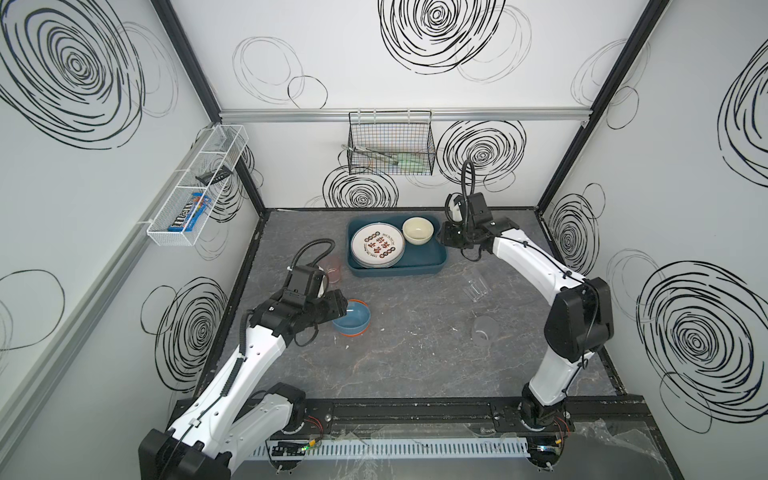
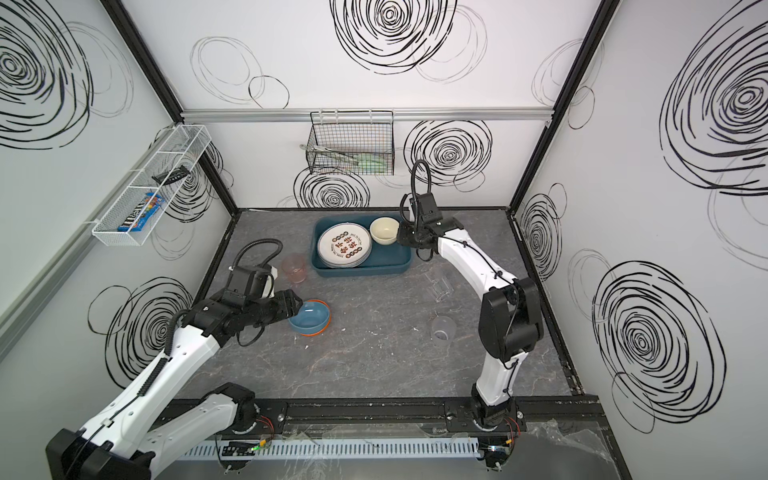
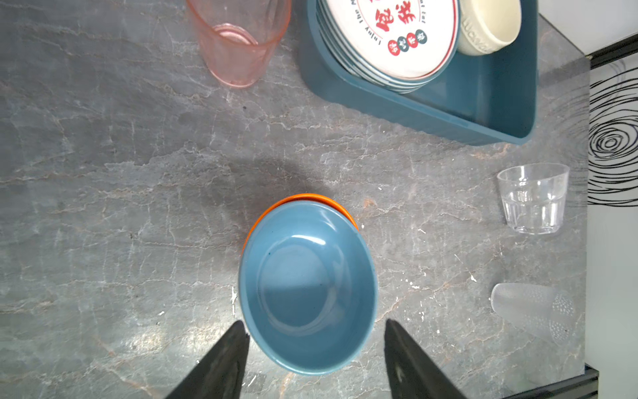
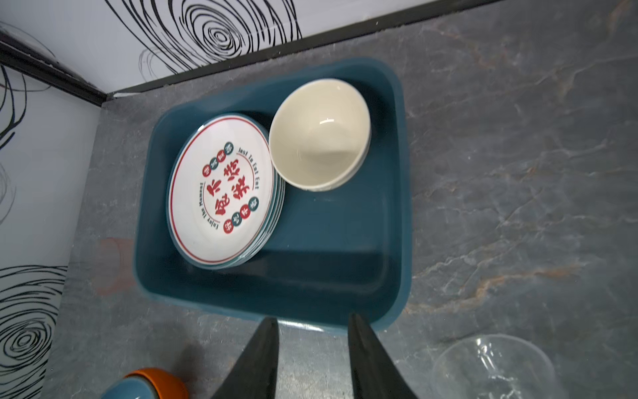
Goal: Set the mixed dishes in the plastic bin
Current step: 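Withdraw the right gripper from the bin while the left moves over the blue bowl, then lower the left gripper onto the blue bowl rim and pinch it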
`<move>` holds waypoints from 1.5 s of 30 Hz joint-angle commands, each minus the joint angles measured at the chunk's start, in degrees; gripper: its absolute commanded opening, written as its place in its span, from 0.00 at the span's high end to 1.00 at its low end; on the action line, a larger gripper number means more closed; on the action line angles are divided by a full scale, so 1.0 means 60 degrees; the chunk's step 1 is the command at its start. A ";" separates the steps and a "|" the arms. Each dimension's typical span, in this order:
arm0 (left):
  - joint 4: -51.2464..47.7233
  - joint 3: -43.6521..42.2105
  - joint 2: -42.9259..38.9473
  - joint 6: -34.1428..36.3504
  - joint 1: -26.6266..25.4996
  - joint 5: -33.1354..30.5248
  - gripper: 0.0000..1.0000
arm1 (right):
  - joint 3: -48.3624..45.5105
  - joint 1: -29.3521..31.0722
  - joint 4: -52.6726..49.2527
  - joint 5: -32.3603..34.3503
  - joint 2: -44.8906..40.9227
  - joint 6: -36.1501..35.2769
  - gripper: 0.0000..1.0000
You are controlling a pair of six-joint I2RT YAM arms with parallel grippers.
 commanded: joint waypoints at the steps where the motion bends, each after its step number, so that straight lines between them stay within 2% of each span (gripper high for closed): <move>1: -0.0035 -0.0237 -0.0192 -0.0241 0.0095 -0.0227 0.33 | -0.0930 0.0141 0.0641 -0.0658 -0.0859 -0.0138 0.61; 7: 0.0065 -0.0668 -0.0027 -0.0482 0.0079 -0.0367 0.33 | -0.2418 0.0603 0.1019 -0.0989 -0.1879 -0.0157 0.59; 13: -0.0068 -0.1030 0.0047 -0.0713 0.0060 -0.0689 0.34 | -0.3010 0.0909 0.1067 -0.1001 -0.2227 -0.0173 0.59; 18: 0.0146 -0.1328 0.0196 -0.0889 -0.0022 -0.0461 0.38 | -0.3322 0.0938 0.1283 -0.1099 -0.2193 -0.0040 0.59; 29: 0.0501 -0.1480 0.0618 -0.1102 -0.0358 -0.0386 0.50 | -0.3659 0.0937 0.1432 -0.0997 -0.2152 0.0034 0.59; 40: 0.0565 -0.1368 0.0812 -0.0957 -0.0374 -0.0319 0.67 | -0.3825 0.0906 0.1511 -0.0961 -0.2042 0.0151 0.59; 45: 0.0576 -0.1243 0.0869 -0.0870 -0.0346 -0.0304 0.72 | -0.3852 0.0901 0.1537 -0.0968 -0.1983 0.0208 0.59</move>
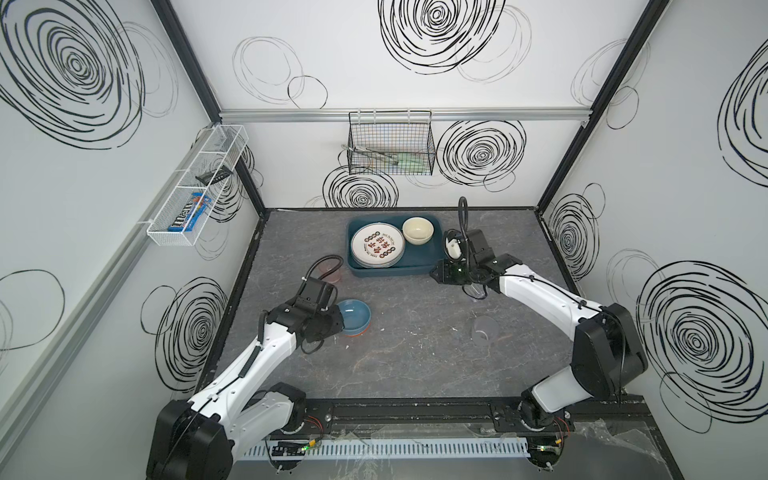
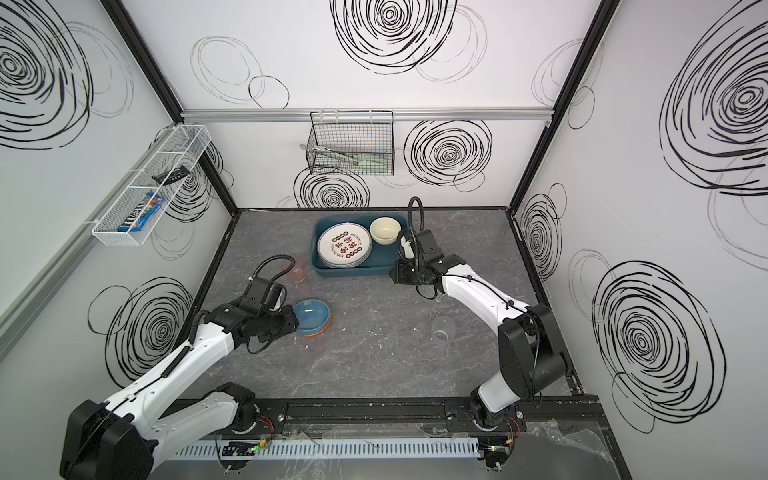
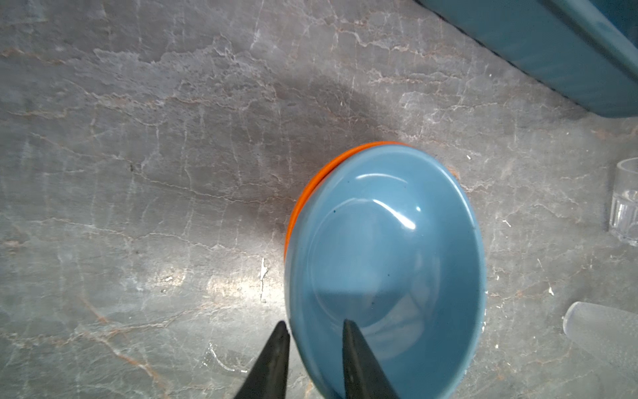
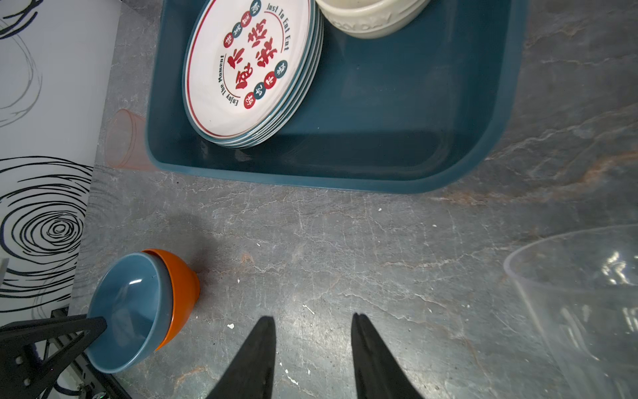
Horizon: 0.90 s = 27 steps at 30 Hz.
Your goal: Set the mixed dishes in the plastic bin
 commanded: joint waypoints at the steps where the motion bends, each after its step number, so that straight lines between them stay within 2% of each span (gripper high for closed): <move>1: 0.0097 0.0147 0.0091 0.0122 -0.0015 0.0038 0.74 | -0.0122 -0.0017 0.0153 0.0038 0.0047 0.0121 0.59; 9: 0.0099 0.0426 0.0239 0.0298 0.0089 0.0112 0.80 | -0.0231 -0.0021 0.0184 0.0057 0.0060 0.0210 0.58; 18: 0.0077 0.0687 0.0253 0.0414 0.0129 0.0194 0.93 | -0.0254 -0.0022 0.0181 0.0034 0.0092 0.0225 0.58; 23: 0.0084 0.0750 0.0235 0.0474 0.0207 0.0236 0.96 | -0.0261 -0.0009 0.0191 0.0034 0.0125 0.0240 0.58; 24: 0.0090 0.0757 0.0231 0.0473 0.0221 0.0254 1.00 | -0.0265 -0.0008 0.0193 0.0027 0.0122 0.0254 0.58; 27: 0.0128 0.0787 0.0209 0.0500 0.0245 0.0269 1.00 | -0.0254 0.0004 0.0221 -0.0016 0.0115 0.0283 0.58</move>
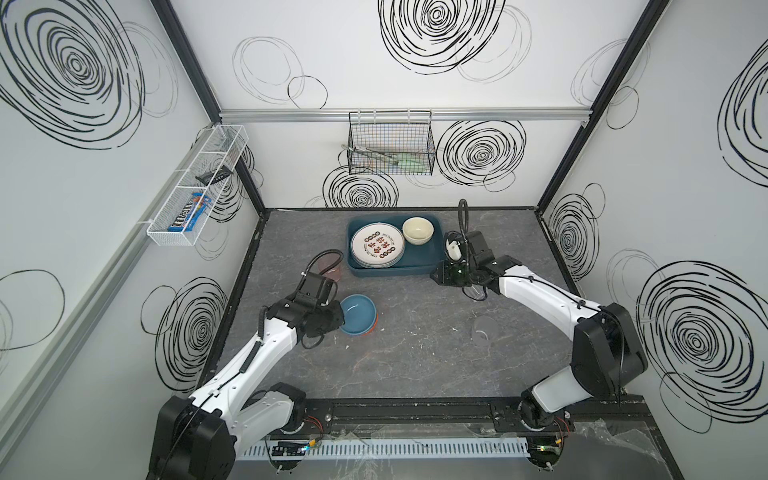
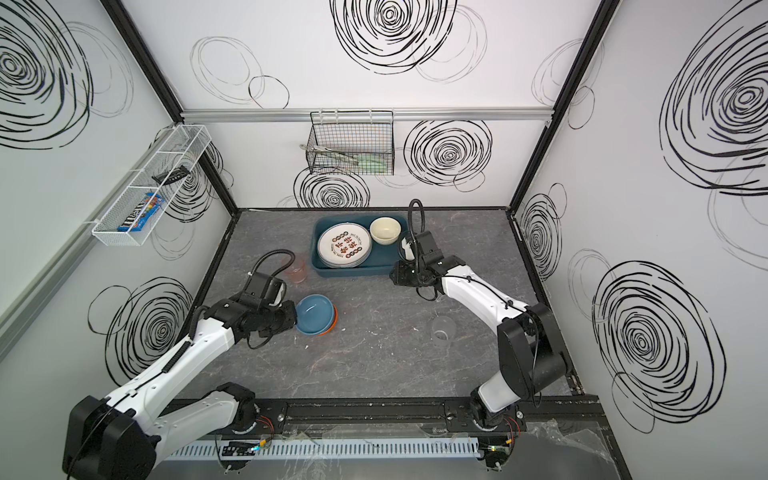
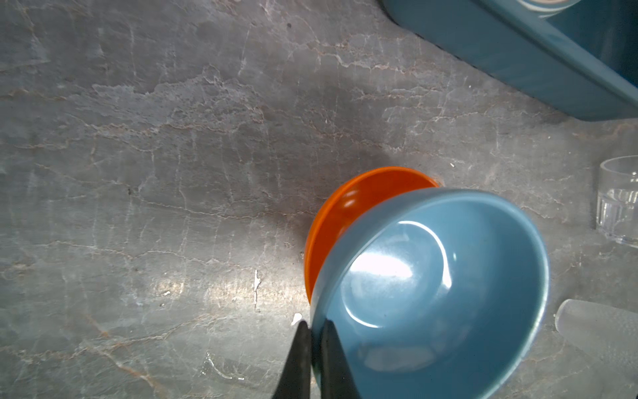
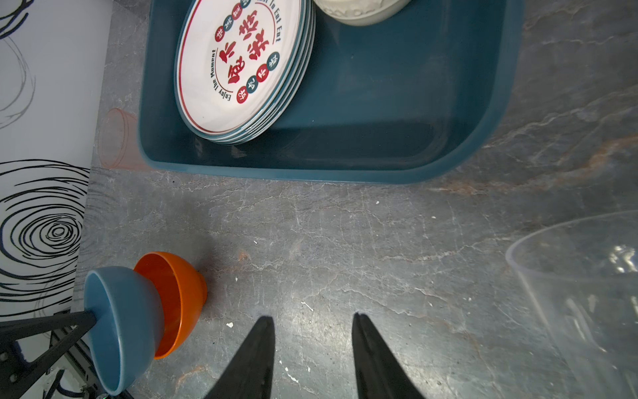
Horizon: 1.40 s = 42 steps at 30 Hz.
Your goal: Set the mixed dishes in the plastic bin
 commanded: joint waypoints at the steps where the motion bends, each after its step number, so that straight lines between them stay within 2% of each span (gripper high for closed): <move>1: 0.0151 0.0386 -0.0036 0.0125 0.0103 0.0123 1.00 | -0.0071 0.0025 0.0181 -0.0055 0.0114 0.0087 0.58; 6: 0.0089 0.0593 -0.0050 0.0180 0.0107 0.0160 1.00 | 0.0139 0.0239 0.0123 -0.0397 0.0076 0.0008 0.57; 12: -0.0044 0.0974 -0.0122 0.0275 0.0088 0.0181 1.00 | 0.0633 0.0796 0.0023 -0.1108 0.0114 -0.0146 0.51; 18: -0.0143 0.1226 -0.0166 0.0319 0.0067 0.0211 1.00 | 0.1138 0.1333 0.0019 -0.2159 0.0369 -0.0148 0.44; 25: -0.0139 0.1283 -0.0224 0.0304 0.0054 0.0232 1.00 | 0.1581 0.2008 0.0239 -0.3174 0.0966 0.0085 0.41; 34: -0.0109 0.1206 -0.0339 0.0244 0.0026 0.0270 1.00 | 0.2371 0.2864 0.0333 -0.3361 0.1865 0.0287 0.42; 42: -0.0128 0.1170 -0.0461 0.0169 -0.0006 0.0332 1.00 | 0.3353 0.3235 -0.0109 -0.3039 0.2916 0.0395 0.48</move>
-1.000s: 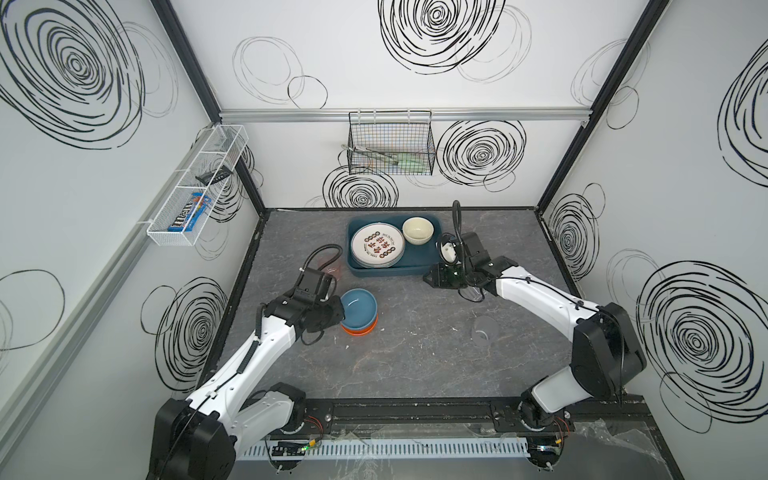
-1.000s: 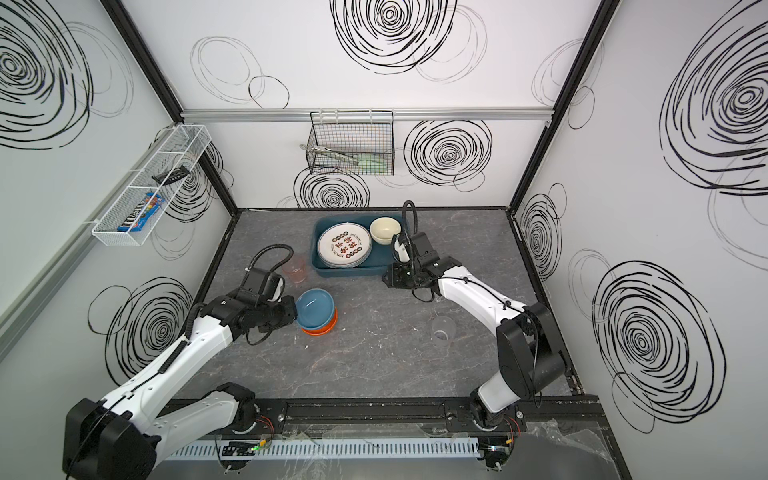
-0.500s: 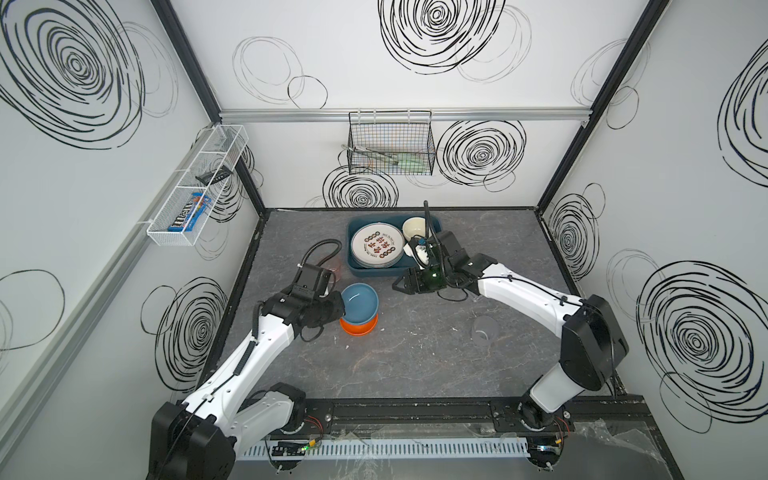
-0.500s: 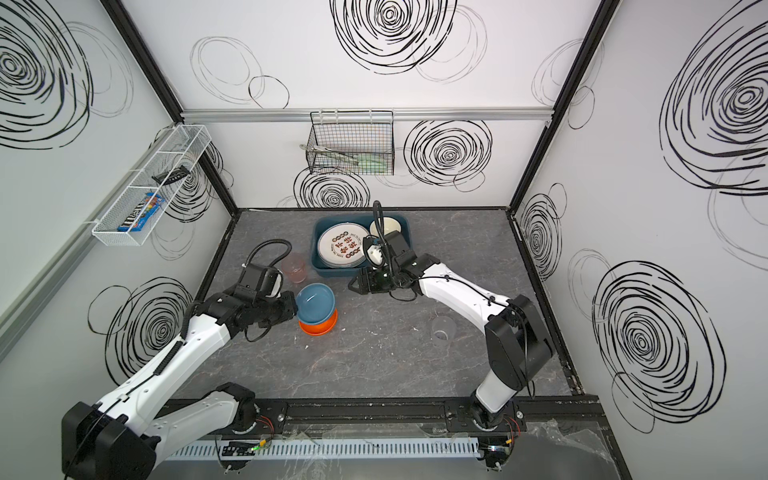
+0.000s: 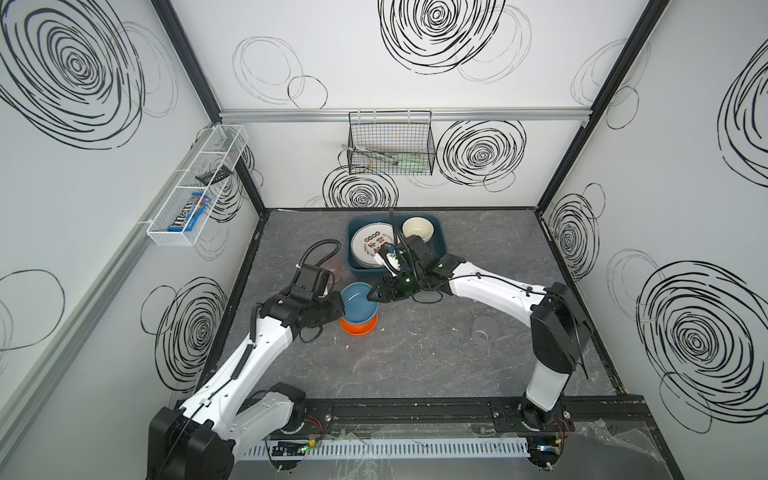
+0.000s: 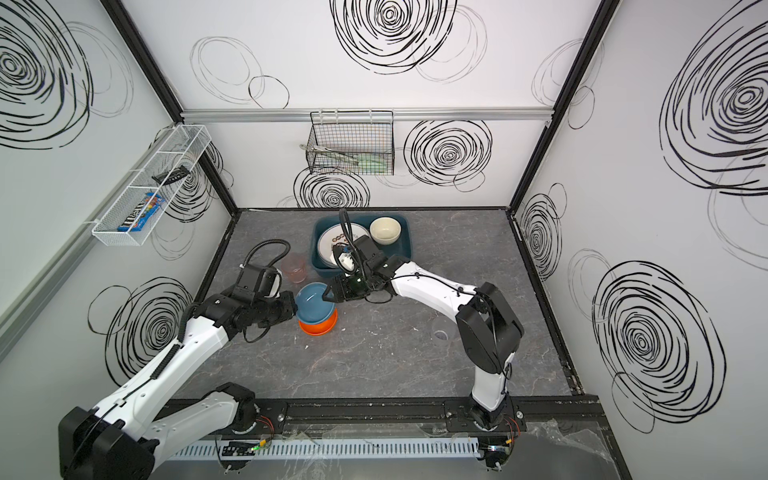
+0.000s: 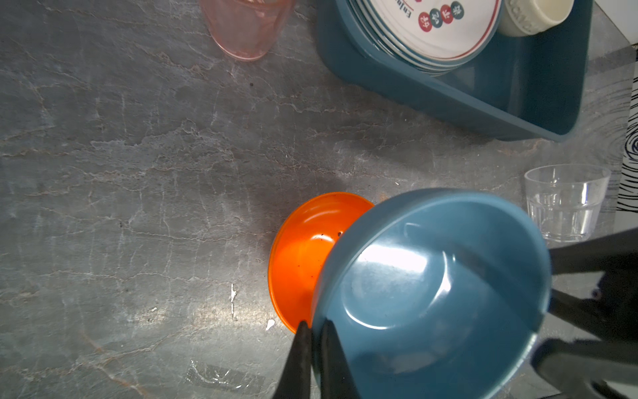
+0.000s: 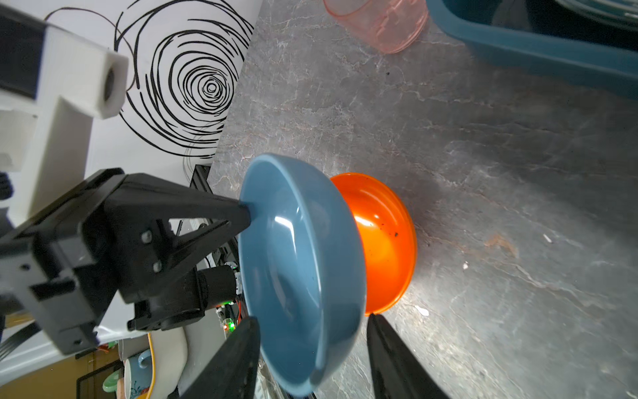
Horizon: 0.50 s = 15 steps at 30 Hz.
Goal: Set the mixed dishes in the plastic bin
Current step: 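Grasp the blue bowl rim with the right gripper while the left gripper releases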
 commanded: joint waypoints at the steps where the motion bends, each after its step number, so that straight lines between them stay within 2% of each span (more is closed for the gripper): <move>1: 0.0085 0.0241 -0.0210 -0.0061 -0.0024 0.0108 1.00 | 0.0481 0.0134 -0.0294 0.0107 0.0324 0.0081 0.50; 9: 0.0018 0.0314 -0.0315 -0.0098 -0.0023 0.0197 1.00 | 0.0775 0.0169 -0.0573 0.0589 0.0629 0.0066 0.74; 13: -0.0045 0.0428 -0.0384 -0.0170 -0.0035 0.0262 0.86 | 0.0969 0.0139 -0.0880 0.1090 0.0676 -0.0041 0.82; 15: -0.0058 0.0511 -0.0436 -0.0178 -0.0021 0.0309 0.83 | 0.1011 0.0107 -0.0989 0.1280 0.0676 -0.0094 0.86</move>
